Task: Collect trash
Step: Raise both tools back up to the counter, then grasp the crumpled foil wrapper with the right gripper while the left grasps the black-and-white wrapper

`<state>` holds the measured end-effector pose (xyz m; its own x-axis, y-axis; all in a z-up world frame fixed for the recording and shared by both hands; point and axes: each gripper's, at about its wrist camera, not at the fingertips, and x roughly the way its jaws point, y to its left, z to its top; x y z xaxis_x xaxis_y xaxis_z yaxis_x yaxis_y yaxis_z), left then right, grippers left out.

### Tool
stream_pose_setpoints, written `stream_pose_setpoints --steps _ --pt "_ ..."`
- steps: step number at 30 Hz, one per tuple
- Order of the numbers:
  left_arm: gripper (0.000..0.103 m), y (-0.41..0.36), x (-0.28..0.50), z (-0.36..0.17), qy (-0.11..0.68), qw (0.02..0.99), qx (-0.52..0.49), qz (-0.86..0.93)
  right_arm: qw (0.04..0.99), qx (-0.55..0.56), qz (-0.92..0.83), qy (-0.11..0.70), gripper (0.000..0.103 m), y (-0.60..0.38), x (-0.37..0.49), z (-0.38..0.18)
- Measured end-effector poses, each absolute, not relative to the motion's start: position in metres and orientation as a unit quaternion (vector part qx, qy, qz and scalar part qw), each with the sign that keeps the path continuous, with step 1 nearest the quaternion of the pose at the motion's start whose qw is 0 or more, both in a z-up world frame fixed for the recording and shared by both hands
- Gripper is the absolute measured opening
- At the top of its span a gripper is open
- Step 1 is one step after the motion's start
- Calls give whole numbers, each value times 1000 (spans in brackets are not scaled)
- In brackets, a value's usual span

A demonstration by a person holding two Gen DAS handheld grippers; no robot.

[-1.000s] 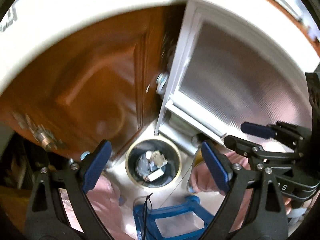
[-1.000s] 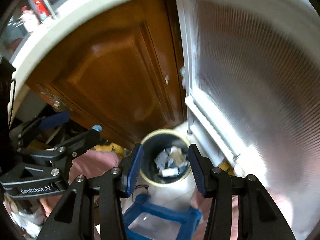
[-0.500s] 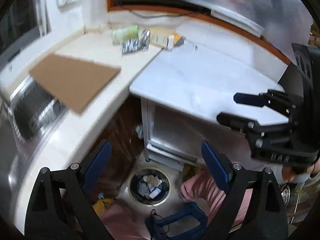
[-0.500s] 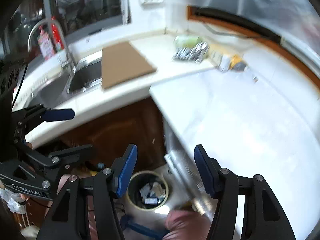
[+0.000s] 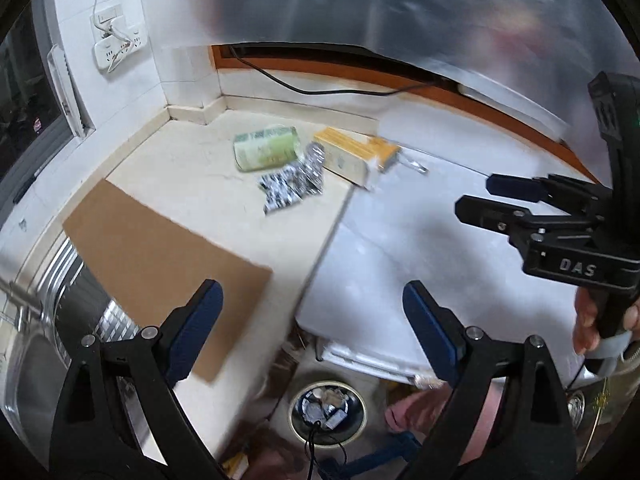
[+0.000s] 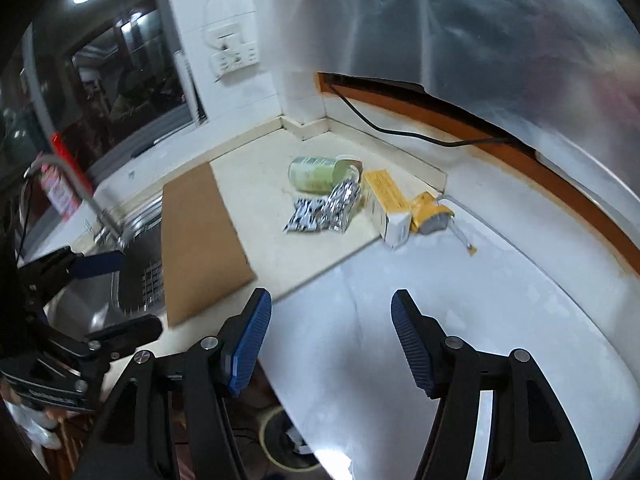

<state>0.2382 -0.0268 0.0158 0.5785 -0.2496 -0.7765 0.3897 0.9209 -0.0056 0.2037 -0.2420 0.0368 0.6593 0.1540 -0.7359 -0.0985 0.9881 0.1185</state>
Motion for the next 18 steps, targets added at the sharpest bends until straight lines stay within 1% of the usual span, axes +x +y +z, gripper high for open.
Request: stream_pose_setpoints --steps 4,6,8,9,11,13,18 --pt "90 -32 294 -5 432 882 79 -169 901 65 68 423 64 -249 269 20" --pt "85 -31 327 -18 438 881 71 -164 894 93 68 434 64 -255 301 7" --pt "77 -29 350 -32 443 880 64 -157 887 115 64 443 64 -258 326 -9" --pt "76 -28 363 -38 449 878 55 -156 883 126 62 447 64 -259 336 -17" --pt "68 -25 388 -50 460 873 34 -155 877 143 60 455 64 -260 354 -33" --pt "66 -22 408 -61 468 869 13 -160 871 159 53 462 64 -261 380 -50" --pt "65 -23 437 -84 470 868 5 -162 857 190 42 477 64 -261 422 -84"
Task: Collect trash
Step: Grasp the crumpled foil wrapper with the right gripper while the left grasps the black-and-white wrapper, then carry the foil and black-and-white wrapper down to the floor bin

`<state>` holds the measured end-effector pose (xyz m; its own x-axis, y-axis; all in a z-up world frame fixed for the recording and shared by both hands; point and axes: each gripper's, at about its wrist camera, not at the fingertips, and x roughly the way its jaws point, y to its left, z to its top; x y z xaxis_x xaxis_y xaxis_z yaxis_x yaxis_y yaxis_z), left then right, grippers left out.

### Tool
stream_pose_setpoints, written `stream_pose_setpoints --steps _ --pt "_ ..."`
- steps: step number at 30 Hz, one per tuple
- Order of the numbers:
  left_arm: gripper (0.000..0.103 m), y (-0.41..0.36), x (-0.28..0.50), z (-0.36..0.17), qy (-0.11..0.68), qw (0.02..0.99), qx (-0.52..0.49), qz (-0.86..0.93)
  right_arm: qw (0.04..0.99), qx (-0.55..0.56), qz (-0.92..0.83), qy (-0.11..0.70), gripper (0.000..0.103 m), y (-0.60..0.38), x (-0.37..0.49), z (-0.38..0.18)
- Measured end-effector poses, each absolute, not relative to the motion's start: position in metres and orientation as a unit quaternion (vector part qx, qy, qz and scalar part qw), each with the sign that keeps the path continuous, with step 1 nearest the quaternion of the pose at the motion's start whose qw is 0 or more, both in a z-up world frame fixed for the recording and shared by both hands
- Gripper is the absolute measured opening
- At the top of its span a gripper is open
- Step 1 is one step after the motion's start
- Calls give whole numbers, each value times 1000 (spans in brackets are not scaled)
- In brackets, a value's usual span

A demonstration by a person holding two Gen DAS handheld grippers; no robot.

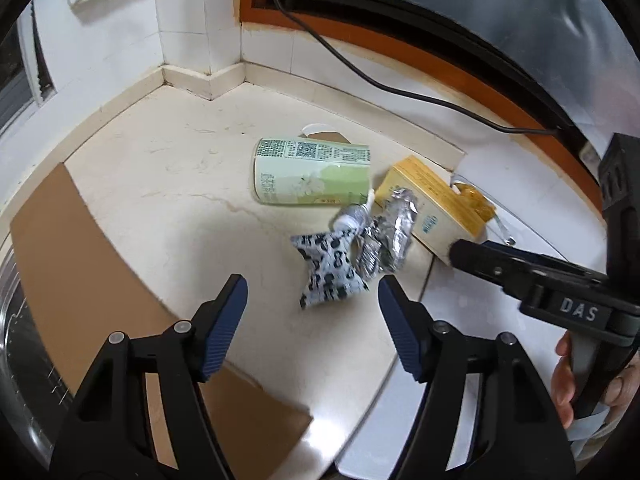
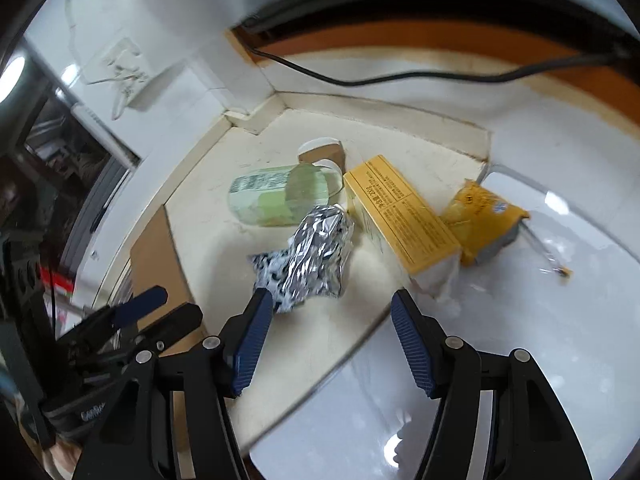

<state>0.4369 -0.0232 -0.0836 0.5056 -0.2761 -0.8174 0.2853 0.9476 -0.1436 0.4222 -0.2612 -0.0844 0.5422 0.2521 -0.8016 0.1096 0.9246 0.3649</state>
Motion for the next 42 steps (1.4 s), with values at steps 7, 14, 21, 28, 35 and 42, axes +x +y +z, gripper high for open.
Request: stream_pose_setpoints --steps 7,14,21,28,35,42 --pt "65 -28 463 -113 484 859 -10 -169 837 230 31 495 64 -255 477 -129" --pt "65 -26 484 -138 505 844 -49 -173 835 210 16 508 34 -244 509 -151" --pt "65 -30 496 -150 517 830 -86 -193 848 182 11 498 33 -249 509 -151" --pt "40 -41 495 -162 518 833 -79 -178 856 161 8 491 32 -251 503 -149" --pt "34 -42 474 -142 499 848 -64 -166 859 152 6 488 31 -253 482 -137" --pt "33 -32 428 -93 482 859 -54 -165 869 148 21 472 31 -251 438 -96"
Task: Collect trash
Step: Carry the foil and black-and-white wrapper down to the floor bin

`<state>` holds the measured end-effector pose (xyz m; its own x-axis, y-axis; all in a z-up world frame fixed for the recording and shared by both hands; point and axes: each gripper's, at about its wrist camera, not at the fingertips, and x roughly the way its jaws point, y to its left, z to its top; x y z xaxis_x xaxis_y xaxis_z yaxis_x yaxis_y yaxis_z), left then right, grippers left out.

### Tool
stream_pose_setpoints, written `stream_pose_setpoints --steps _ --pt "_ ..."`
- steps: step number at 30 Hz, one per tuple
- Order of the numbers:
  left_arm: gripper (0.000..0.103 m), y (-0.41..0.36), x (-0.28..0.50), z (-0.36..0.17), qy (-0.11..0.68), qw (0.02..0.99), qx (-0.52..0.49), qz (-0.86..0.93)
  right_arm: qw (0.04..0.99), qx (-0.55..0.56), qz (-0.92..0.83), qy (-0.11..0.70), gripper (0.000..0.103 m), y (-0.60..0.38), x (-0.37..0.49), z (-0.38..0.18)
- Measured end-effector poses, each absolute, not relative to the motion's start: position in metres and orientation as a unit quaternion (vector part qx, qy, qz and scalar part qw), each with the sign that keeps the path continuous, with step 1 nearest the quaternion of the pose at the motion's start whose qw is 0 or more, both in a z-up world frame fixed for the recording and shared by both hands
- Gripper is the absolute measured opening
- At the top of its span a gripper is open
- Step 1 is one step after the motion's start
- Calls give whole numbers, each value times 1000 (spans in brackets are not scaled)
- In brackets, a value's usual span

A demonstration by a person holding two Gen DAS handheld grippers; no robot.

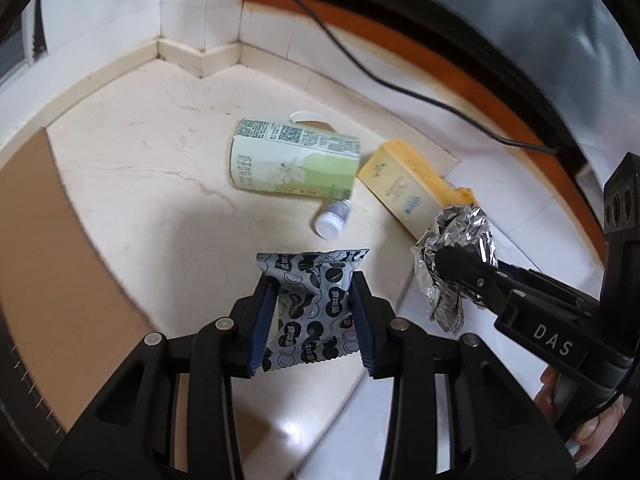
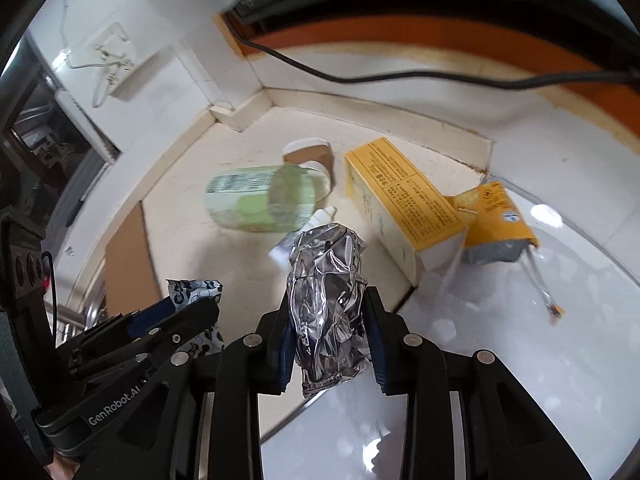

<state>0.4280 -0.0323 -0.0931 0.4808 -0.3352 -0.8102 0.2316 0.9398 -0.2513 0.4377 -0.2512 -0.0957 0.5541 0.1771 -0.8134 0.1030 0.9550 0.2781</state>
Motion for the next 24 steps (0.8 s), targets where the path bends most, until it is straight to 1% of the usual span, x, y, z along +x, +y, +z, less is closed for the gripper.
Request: stream_pose_setpoints --steps 6,12,19,24 --pt "33 -25 362 -48 469 865 -45 -172 877 139 49 457 31 -240 375 -52" --pt "33 -18 286 -21 459 869 -40 -181 880 124 82 451 31 -218 300 -19" --pt "33 -9 188 -18 453 869 -34 -196 875 106 126 455 31 -186 208 -7" --pt "34 -4 130 -42 467 860 -41 -202 864 92 154 470 31 -164 148 -26"
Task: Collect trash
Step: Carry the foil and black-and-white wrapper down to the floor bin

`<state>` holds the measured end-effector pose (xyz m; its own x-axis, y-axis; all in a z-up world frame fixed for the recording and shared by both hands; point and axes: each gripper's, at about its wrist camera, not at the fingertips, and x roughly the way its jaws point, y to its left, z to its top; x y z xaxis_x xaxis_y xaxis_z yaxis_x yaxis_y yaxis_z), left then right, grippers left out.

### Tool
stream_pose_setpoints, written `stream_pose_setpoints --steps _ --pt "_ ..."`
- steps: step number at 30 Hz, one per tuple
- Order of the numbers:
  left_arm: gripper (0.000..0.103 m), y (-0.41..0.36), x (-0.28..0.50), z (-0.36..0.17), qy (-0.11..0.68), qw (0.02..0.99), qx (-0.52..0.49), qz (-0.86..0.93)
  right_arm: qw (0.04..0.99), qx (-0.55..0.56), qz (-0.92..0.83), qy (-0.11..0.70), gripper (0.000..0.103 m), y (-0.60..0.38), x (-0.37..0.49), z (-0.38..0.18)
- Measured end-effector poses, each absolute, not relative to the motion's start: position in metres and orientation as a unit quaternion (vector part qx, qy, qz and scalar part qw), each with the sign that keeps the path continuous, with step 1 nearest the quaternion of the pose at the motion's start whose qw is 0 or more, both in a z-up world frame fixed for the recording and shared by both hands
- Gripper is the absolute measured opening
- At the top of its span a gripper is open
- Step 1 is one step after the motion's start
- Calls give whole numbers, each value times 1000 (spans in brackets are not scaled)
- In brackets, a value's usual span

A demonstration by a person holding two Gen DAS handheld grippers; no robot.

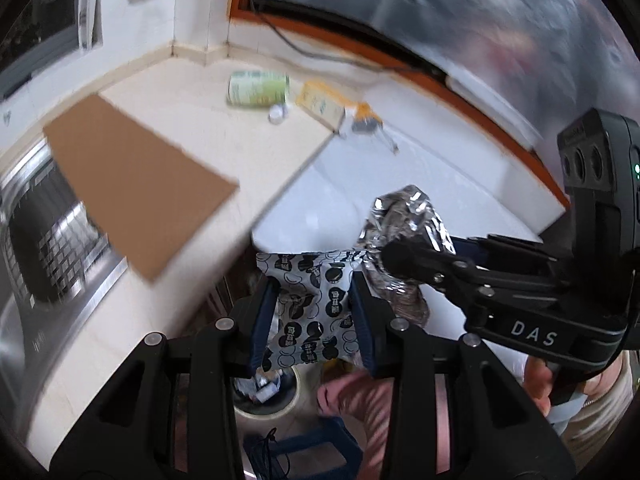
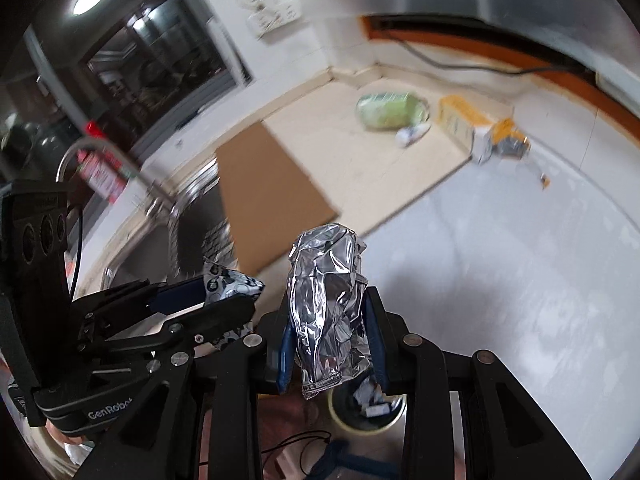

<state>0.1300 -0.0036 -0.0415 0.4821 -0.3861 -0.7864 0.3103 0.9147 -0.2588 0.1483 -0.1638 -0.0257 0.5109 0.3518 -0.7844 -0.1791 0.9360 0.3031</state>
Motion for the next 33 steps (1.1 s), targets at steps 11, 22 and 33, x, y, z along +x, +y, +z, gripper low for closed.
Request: stream_pose_setpoints --steps 11,22,33 --pt "34 2 37 -143 481 857 -10 -182 854 44 161 493 31 -130 51 -124" --pt "34 22 8 -290 529 836 -9 -141 835 12 141 532 31 -111 13 -273" --pt "34 39 33 -409 590 798 -40 -117 779 87 107 611 31 -118 22 -434"
